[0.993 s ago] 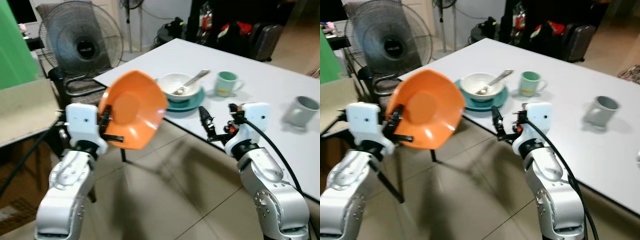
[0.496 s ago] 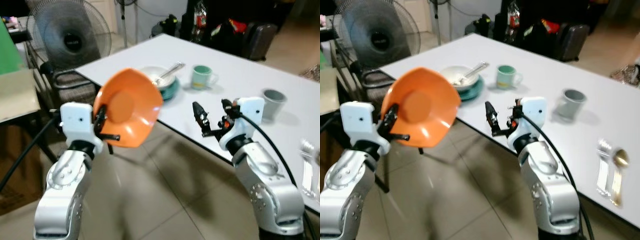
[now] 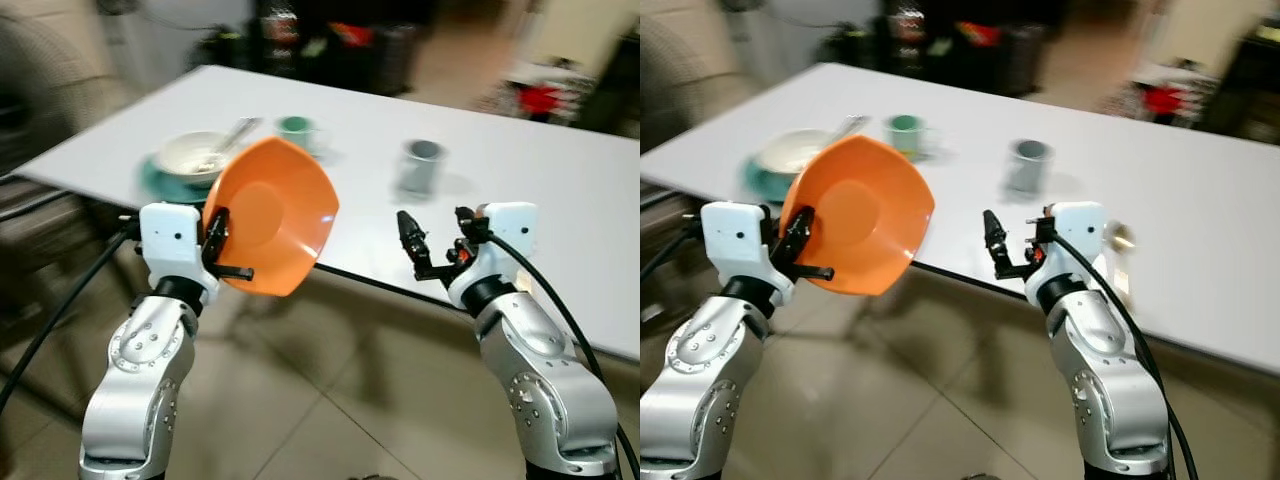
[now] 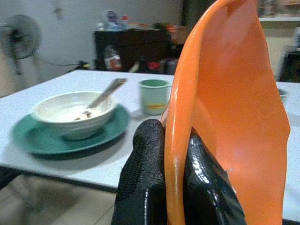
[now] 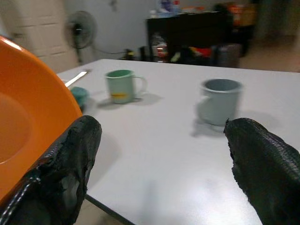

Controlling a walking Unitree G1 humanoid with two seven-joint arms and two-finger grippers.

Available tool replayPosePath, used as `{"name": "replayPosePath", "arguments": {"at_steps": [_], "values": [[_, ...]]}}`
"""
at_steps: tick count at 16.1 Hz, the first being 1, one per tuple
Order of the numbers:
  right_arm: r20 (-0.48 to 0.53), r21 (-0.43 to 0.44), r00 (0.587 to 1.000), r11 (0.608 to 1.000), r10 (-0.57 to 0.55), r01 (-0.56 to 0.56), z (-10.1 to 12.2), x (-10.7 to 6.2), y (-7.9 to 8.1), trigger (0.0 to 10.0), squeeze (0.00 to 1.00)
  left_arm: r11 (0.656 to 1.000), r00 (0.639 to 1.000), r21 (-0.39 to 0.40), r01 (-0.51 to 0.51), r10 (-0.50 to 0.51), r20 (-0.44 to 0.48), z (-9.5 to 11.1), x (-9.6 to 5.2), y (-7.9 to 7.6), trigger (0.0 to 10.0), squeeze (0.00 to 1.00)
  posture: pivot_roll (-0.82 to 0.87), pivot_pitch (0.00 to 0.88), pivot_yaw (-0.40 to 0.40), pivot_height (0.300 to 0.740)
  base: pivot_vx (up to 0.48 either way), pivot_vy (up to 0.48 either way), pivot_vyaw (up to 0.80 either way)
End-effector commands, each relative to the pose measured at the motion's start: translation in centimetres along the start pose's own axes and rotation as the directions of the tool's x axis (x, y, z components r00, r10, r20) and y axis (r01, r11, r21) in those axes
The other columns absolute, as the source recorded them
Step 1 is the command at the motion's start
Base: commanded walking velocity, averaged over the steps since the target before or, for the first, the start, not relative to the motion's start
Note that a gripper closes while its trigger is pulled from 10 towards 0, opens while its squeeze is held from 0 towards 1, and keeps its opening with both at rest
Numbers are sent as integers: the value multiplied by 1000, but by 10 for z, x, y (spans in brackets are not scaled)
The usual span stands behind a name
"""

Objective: Setting the table

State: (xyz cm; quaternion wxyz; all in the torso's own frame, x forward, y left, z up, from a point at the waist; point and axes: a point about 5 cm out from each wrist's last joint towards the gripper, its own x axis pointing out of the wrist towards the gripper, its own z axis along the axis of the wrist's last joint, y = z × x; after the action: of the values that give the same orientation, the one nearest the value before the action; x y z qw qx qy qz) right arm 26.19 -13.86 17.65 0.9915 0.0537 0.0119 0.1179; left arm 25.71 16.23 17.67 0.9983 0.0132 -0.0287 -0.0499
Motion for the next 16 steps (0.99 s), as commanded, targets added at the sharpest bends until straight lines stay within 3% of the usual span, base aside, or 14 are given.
{"name": "replayPosePath", "arguments": {"at_steps": [1, 3, 6, 12, 16], "values": [[2, -10, 1000, 1000, 21, -21, 2, 2, 4, 10000, 0, 1000, 999, -3, 0, 0, 41, 7, -4, 3, 10000, 0, -110, 0, 7, 740, 0, 0, -800], [-5, -9, 1000, 1000, 26, -26, -1, 1, 6, 10000, 0, 1000, 999, -13, -3, 4, 35, 4, -8, 4, 10000, 0, -91, 0, 4, 740, 0, 0, -800], [-8, -21, 999, 998, 51, -51, -2, 6, 10, 10000, 0, 999, 999, -35, -19, 21, 47, 6, -10, 8, 10000, 0, -81, 0, -7, 740, 0, 0, 0], [-25, -33, 997, 997, 67, -68, -3, 7, 6, 10000, 0, 998, 998, -45, -37, 39, 49, 5, -15, 8, 10000, 0, -74, 0, -46, 740, 291, 0, 0], [-26, -29, 998, 998, 62, -63, -3, 6, 4, 10000, 0, 999, 998, -46, -25, 28, 53, 5, -14, 8, 10000, 0, -86, 0, -43, 740, 347, 0, -738]]}}
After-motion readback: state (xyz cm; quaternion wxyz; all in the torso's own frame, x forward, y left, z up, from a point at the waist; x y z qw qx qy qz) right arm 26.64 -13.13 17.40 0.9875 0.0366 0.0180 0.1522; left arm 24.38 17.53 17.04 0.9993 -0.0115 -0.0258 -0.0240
